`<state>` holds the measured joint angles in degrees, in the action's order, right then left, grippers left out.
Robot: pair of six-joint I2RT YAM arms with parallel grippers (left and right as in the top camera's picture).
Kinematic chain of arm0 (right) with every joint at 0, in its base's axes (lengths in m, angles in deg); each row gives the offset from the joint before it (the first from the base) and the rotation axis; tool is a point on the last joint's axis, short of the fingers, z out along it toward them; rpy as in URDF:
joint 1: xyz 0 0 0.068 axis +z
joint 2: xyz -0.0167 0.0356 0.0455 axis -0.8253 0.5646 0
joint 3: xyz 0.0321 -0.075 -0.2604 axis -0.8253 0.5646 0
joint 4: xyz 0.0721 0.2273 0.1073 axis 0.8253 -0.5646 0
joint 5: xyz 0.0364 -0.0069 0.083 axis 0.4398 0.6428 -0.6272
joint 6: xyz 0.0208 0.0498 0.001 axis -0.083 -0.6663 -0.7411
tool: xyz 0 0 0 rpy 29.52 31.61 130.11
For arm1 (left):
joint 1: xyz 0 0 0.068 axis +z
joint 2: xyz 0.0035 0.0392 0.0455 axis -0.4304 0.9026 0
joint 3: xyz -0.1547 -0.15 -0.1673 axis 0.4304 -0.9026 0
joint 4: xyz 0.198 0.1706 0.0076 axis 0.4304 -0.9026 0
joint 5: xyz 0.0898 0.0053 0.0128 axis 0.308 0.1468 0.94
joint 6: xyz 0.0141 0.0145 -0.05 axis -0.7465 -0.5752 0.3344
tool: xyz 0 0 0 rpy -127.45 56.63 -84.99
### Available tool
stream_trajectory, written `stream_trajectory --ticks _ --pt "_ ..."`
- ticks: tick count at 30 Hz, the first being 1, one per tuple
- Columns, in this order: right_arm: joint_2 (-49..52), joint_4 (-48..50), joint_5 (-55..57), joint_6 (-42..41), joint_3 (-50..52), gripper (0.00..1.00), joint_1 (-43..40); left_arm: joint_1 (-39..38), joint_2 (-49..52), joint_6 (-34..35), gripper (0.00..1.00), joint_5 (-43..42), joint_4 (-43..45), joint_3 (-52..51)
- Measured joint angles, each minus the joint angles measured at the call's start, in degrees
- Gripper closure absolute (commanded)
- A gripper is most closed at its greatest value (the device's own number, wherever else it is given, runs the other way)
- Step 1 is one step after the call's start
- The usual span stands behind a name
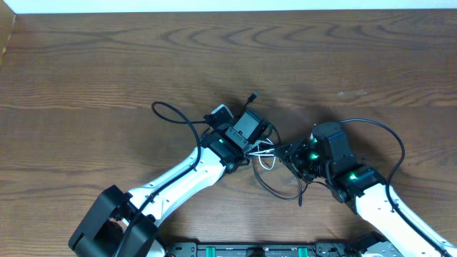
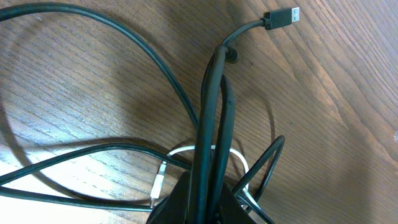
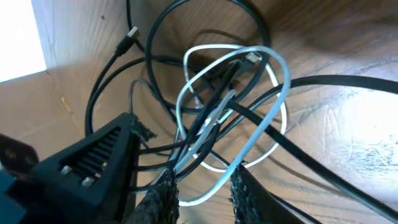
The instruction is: Untangle cables
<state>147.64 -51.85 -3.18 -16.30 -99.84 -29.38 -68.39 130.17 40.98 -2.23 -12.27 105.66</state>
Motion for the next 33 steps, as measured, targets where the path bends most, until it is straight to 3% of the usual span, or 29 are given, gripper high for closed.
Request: stream_trajectory --ticks 3,5,6,10,17,23,27,33 --pt "1.95 0.04 -0.15 -1.16 0.00 0.80 0.96 0.00 0.00 0.02 0.92 0.00 0.02 0.00" --pt "3.65 0.07 -0.87 -1.97 0.00 0.88 1.95 0.00 0.00 0.02 0.92 0.00 0.00 0.00" --pt "4.57 0.37 -1.25 -2.51 0.00 0.98 2.58 0.00 0.00 0.02 0.92 0.00 0.00 0.00" --pt "6.38 6.01 -2.10 -3.32 0.13 0.99 3.58 0.00 0.00 0.02 0.92 0.00 -0.02 0.00" --pt "6.54 25.57 -5.62 15.58 0.26 0.99 3.56 0.07 0.00 -1.09 0.92 0.17 -0.02 0.00" --pt "6.58 28.55 -17.11 31.41 0.52 0.99 -0.61 0.09 -1.27 -2.27 0.92 0.09 0.00 0.00" --pt "4.66 29.16 -27.76 37.53 0.55 0.99 -7.67 0.09 -1.29 -2.60 0.92 0.20 -0.07 0.00" --pt "3.15 29.44 -33.46 39.08 0.55 0.99 -18.27 0.09 -1.29 -2.71 0.92 0.24 -1.90 0.00"
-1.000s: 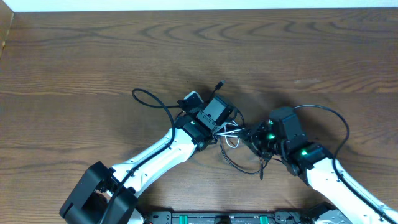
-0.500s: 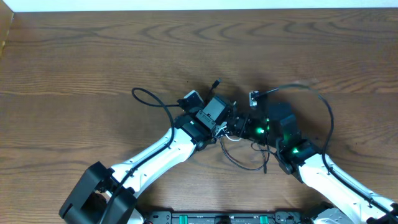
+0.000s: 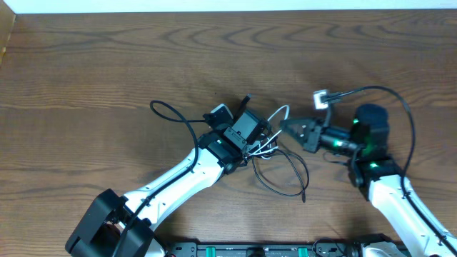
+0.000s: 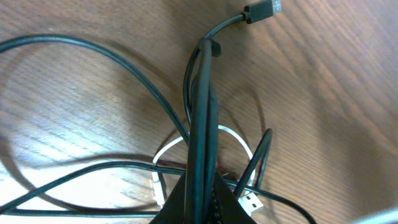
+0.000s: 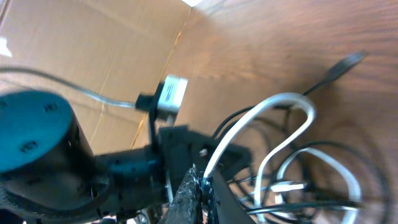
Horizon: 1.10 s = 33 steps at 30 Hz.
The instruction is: Untangle cables
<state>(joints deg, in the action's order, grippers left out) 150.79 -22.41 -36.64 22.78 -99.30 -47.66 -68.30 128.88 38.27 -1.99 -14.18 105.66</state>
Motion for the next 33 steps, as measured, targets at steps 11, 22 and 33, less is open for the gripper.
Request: stream_trajectory --ticks 11,22,33 --pt "-0.24 15.82 -4.94 -6.38 -0.61 0.99 -27.82 0.00 0.00 -7.15 0.92 2.91 -2.01 0.02" --pt "-0.96 13.40 -15.80 -18.47 -3.02 0.79 -37.79 0.04 -0.07 -19.52 0.92 2.45 17.90 -0.02" --pt "-0.85 -27.45 -13.66 -9.53 -2.99 0.69 -28.04 0.00 -2.69 -33.94 0.92 -7.63 30.97 0.09"
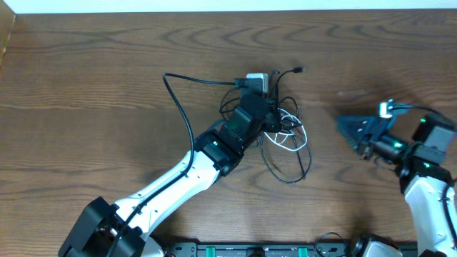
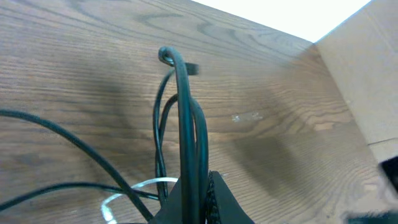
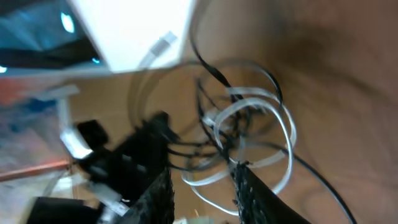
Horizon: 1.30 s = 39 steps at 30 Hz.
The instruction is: Untangle cables
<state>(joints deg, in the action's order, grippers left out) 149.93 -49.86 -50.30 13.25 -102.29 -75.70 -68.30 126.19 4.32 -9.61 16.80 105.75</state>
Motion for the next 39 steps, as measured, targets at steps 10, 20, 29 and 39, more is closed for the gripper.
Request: stream_trajectory --ticks 10,20,29,39 --pt "0.00 -9.25 13.46 5.18 0.02 0.69 13.40 0.00 0.00 5.31 0.92 -0.70 -0.09 0.00" --pt "1.36 -13.14 22.73 3.78 0.02 0.67 16.15 0.00 0.00 7.54 0.92 -2.38 -0.07 0.00" --pt "2.54 -8.87 26.47 -1.66 0.02 0.81 19.71 0.00 0.00 7.69 0.92 -5.14 -0.04 0.00" --pt "2.75 7.93 26.91 -1.99 0.11 0.99 22.71 0.00 0.00 7.69 0.92 -7.50 -4.59 0.04"
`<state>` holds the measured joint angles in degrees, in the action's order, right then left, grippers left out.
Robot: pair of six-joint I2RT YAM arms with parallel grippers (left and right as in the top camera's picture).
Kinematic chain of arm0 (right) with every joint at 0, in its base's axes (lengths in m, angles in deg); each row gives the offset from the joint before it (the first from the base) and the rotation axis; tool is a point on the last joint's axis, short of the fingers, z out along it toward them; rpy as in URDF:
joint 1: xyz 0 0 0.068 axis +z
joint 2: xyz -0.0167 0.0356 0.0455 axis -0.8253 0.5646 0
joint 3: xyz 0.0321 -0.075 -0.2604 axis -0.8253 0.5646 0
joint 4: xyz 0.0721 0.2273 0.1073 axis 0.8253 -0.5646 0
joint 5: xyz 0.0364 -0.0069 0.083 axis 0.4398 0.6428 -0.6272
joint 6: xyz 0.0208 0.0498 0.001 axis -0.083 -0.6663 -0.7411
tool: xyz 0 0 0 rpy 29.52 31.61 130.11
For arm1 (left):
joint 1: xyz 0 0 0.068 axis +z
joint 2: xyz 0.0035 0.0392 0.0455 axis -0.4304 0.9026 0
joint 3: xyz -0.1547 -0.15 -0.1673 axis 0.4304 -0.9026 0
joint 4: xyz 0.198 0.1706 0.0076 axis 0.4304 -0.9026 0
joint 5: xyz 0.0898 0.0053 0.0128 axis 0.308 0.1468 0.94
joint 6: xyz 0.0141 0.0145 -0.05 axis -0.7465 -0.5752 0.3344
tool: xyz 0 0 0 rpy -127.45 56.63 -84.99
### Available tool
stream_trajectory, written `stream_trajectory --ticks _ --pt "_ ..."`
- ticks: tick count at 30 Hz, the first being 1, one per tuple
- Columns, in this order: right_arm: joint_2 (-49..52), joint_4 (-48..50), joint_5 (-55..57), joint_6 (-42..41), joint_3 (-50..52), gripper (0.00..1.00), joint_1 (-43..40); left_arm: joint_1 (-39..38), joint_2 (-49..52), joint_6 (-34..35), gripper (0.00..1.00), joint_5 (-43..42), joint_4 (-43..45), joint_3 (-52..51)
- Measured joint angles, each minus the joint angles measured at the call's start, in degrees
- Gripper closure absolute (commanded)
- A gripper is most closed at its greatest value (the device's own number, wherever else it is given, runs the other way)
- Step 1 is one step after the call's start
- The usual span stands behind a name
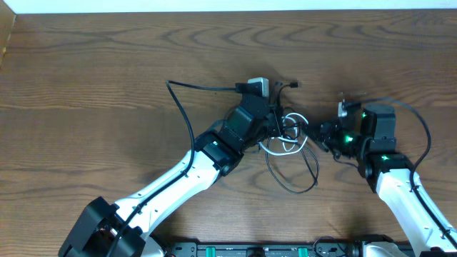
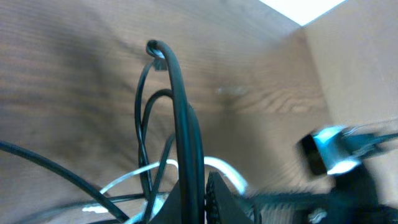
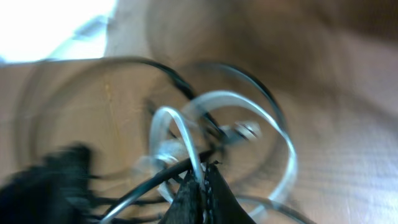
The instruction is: Untangle cables
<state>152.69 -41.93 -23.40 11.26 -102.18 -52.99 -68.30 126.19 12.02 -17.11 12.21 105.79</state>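
Observation:
A tangle of black cable (image 1: 290, 178) and white cable (image 1: 284, 148) lies at mid-table. My left gripper (image 1: 268, 123) is shut on a bunch of black cable strands (image 2: 180, 93), which run up from its jaws (image 2: 194, 180) to a bend. A white loop (image 2: 221, 165) curves just beyond. My right gripper (image 1: 319, 134) is at the tangle's right side, shut (image 3: 200, 177) on a strand of the white cable (image 3: 287, 146). The right wrist view is blurred. A black plug (image 1: 294, 85) sticks out behind the tangle.
The wooden table (image 1: 107, 57) stretches all round. One black strand (image 1: 187, 114) arcs out to the left of my left arm. A cardboard wall (image 2: 360, 62) stands beyond the table's right side. A black rail (image 1: 250, 250) runs along the front edge.
My right gripper was open and well to the right, apart from the tangle. Now it is at the tangle's right edge, shut on the white cable. The left gripper has hardly moved.
Both grippers were close together at the tangle, the left shut on black strands, the right open around loops. Then the right was shut on a white loop, drawn right. Then the tangle sat farther back, the right open and away. Now it grips white cable again.

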Motion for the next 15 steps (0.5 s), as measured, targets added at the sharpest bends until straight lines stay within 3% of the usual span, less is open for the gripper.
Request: stream_trajectory --ticks 4,15 --pt "-0.20 4.46 5.07 5.97 -0.04 0.99 -0.46 0.00 0.00 -0.33 0.92 -0.44 -7.39 0.00" --pt "-4.92 12.52 38.14 13.27 0.02 0.99 -1.18 -0.04 0.00 -1.60 0.92 1.42 -18.43 0.13"
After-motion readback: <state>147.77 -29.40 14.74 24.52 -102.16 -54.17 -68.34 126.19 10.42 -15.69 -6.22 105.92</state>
